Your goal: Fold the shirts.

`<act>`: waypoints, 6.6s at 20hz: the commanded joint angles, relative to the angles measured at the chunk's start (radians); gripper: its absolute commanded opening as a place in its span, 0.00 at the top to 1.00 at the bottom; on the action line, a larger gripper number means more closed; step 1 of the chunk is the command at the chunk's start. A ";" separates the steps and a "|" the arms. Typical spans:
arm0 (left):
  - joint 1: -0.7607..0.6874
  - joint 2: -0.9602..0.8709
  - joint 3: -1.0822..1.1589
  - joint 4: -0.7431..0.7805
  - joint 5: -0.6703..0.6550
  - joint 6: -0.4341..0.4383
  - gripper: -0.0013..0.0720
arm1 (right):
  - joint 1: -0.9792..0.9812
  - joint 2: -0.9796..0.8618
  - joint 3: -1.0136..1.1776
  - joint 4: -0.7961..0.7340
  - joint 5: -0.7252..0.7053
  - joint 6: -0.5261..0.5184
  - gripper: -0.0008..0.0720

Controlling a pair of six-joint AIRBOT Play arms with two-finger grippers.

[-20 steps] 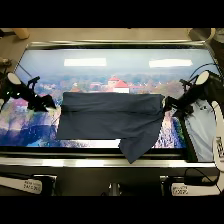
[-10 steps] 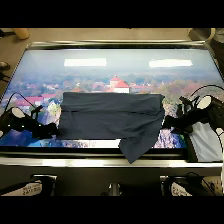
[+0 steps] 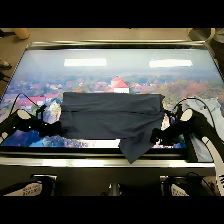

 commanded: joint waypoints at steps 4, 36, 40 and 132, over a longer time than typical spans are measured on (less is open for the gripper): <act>-0.002 0.028 0.004 -0.003 -0.002 -0.005 0.95 | 0.056 0.001 -0.133 0.106 -0.255 0.040 0.79; 0.030 -0.454 0.990 -0.150 -0.227 -0.024 0.16 | -0.067 -0.637 0.789 0.124 0.075 -0.009 0.01; -0.011 -0.389 0.990 -0.151 -0.282 -0.004 0.16 | -0.028 -0.686 0.789 0.155 0.048 -0.005 0.20; -0.144 -0.022 0.836 -0.078 -0.003 0.071 0.95 | -0.852 0.062 0.632 -0.392 0.584 0.167 0.96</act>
